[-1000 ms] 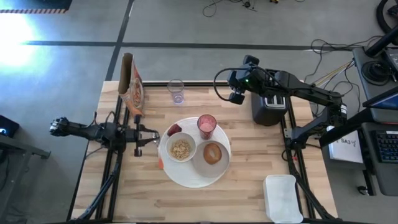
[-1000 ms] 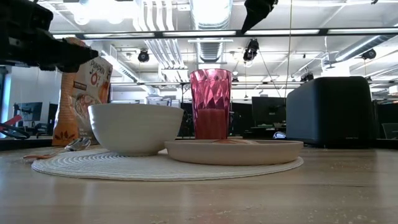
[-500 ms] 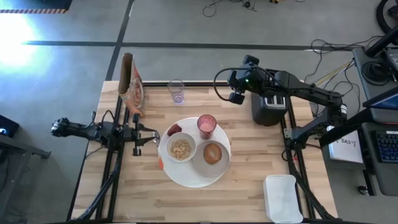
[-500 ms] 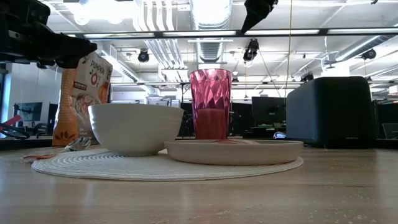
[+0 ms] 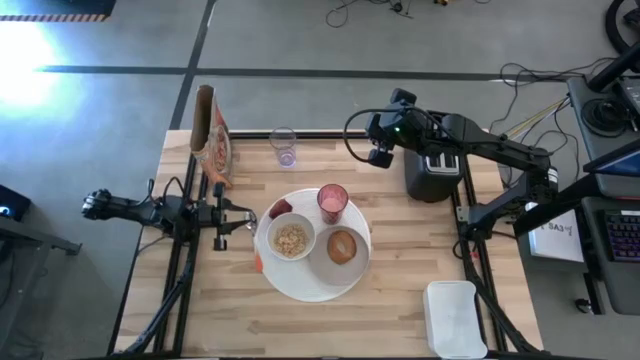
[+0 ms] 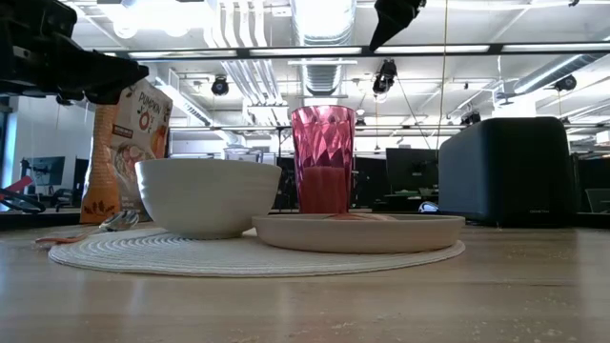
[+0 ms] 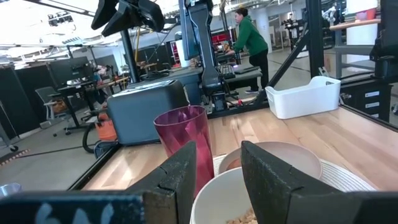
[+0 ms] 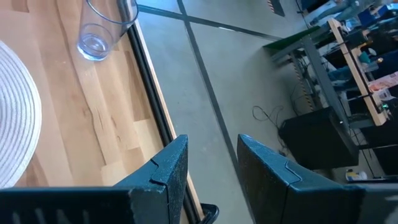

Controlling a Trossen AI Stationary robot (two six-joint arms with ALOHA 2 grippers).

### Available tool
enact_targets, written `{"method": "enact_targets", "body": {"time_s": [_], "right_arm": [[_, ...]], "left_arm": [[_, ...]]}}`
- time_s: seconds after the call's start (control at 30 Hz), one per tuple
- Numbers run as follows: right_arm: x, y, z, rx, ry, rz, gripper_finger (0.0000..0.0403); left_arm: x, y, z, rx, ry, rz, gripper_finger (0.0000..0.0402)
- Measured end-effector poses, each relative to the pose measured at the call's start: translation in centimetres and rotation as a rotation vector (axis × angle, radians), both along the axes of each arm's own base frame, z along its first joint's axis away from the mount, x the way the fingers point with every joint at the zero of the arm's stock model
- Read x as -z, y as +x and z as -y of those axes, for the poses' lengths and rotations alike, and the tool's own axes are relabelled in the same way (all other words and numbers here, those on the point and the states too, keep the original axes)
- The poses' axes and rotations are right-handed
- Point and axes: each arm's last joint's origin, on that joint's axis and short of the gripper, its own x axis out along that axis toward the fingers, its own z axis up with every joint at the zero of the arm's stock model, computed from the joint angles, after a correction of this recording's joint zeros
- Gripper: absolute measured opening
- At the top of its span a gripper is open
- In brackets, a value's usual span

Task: Arrange a breakfast setting
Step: Return to Home Position

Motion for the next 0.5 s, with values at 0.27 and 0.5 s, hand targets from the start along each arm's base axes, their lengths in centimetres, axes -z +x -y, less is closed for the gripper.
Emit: {"method": "enact_targets", "body": {"time_s": [0.27,0.5], "right_arm": [[0.5,-1.3,-0.3,0.006,0.017,0.007,0.0128],[1.0,-2.8,-0.4,0.271,0.254,0.667,0.0128]], "left_arm": [[0.0,0.0,0.0,0.000,0.000,0.002,0.0110],[0.0,0.0,0.0,0.000,0.000,0.002,0.0110]]}}
